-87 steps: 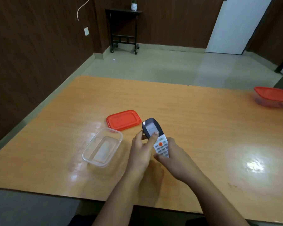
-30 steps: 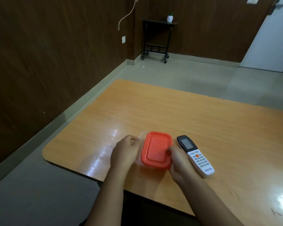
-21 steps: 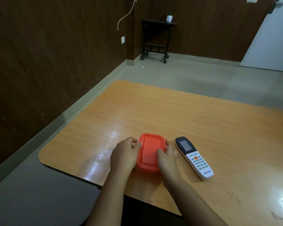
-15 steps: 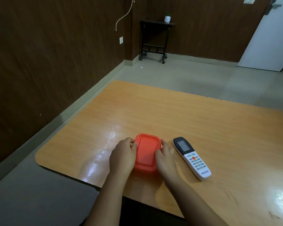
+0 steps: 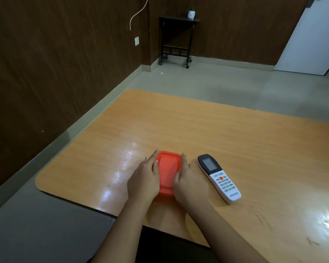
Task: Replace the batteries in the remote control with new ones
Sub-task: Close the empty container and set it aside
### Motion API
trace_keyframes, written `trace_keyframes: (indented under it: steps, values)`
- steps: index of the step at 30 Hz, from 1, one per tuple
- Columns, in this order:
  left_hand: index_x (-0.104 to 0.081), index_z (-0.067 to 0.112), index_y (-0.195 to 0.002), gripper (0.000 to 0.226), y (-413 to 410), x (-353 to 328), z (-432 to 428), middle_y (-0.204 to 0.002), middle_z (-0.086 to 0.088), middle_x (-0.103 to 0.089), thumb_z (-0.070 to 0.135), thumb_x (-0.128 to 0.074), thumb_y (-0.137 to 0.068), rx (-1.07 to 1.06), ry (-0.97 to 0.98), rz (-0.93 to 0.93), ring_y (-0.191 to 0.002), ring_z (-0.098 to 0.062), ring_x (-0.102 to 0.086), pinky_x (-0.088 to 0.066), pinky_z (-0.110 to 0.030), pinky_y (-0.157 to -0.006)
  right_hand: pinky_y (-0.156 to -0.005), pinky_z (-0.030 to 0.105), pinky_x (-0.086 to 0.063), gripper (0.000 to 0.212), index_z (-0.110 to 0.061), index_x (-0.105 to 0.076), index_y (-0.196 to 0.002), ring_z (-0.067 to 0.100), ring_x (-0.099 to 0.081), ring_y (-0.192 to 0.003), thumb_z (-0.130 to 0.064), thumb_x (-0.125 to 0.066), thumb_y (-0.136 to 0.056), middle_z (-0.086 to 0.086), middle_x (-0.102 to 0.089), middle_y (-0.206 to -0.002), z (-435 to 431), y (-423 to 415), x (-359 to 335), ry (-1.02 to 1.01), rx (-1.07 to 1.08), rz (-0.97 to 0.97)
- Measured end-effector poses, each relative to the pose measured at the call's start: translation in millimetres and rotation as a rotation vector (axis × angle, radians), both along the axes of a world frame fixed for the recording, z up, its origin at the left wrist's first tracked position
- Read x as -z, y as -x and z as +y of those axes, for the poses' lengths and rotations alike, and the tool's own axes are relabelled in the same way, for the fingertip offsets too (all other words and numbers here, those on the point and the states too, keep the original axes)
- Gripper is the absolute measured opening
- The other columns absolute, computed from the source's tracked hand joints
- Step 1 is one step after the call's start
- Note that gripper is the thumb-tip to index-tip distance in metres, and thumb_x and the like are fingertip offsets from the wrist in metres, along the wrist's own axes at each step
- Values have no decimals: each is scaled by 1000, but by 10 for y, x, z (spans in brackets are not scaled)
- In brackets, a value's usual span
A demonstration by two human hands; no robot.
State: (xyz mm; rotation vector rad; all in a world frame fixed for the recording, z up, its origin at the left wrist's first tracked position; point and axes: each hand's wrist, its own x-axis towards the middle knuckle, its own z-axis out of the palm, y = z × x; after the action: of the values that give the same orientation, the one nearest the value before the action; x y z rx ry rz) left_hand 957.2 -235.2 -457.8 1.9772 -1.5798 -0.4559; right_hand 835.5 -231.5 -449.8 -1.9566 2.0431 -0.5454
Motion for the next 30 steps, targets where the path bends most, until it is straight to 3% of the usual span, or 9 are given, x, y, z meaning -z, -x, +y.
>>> trace_keyframes:
  steps: [4,10,14,16,18,20,22,26,30]
  values:
    - [-28,46,-143,45,-18,55,-44,-130,-5,-60,36,-27,-99,16,18,-187,-116,-28,-54,-41,-41,-92,-68,36,-42,65,-16,-2,-152,29,-63,-91,-24,-29,-94,7,-64,-103,-28,-41,-25,-88,-23,144]
    - [-28,45,-144,45,-45,27,-55,-130,-7,-60,35,-28,-99,30,-13,-197,-117,-29,-54,-39,-41,-93,-65,35,-39,67,-14,1,-152,29,-65,-86,-23,-30,-93,8,-68,-95,-36,-46,-63,-137,-38,153]
    - [-21,40,-147,49,-75,-89,-76,-127,-8,-54,46,-23,-98,111,-86,-318,-113,-29,-51,-43,-37,-81,-74,39,-49,62,-20,-1,-152,33,-65,-89,-32,-25,-97,14,-69,-97,-1,6,-15,-152,-27,-99]
    - [-15,35,-150,59,-53,-150,-29,-134,-7,-47,56,-22,-95,100,-96,-364,-119,-28,-47,-42,-38,-85,-87,42,-49,61,-24,-4,-152,33,-62,-102,-43,-22,-96,16,-67,-110,43,112,22,-142,8,-289]
    - [-9,31,-151,74,38,-185,65,-145,-7,-39,67,-26,-89,75,-125,-331,-127,-29,-42,-41,-40,-93,-96,40,-45,60,-22,-14,-151,31,-55,-118,-41,-26,-95,14,-60,-128,124,280,40,-101,48,-331]
    - [-4,28,-151,95,157,-179,143,-153,-8,-27,77,-38,-77,79,-220,-262,-136,-31,-32,-36,-43,-103,-97,36,-41,49,-18,-35,-145,28,-49,-121,-27,-37,-96,12,-54,-133,276,424,78,-58,27,-221]
    - [-6,26,-151,111,247,-146,177,-156,-10,-18,81,-50,-65,75,-272,-238,-139,-31,-26,-32,-44,-106,-97,36,-37,42,-21,-47,-137,26,-44,-121,-26,-43,-95,8,-51,-131,488,479,132,-8,-47,-36]
    - [-22,23,-146,106,84,-219,210,-141,-10,-35,61,-70,-59,23,-166,-211,-125,-31,-40,-41,-39,-95,-102,35,-33,44,-27,-45,-138,21,-42,-124,-32,-42,-95,0,-48,-135,740,446,293,70,-77,91]
    - [-25,23,-146,102,-571,-346,238,-139,-12,-32,51,-77,-63,-58,-103,-128,-125,-33,-37,-41,-40,-98,-105,35,-33,45,-28,-45,-139,19,-42,-124,-35,-40,-95,-2,-47,-135,738,491,322,89,-81,93]
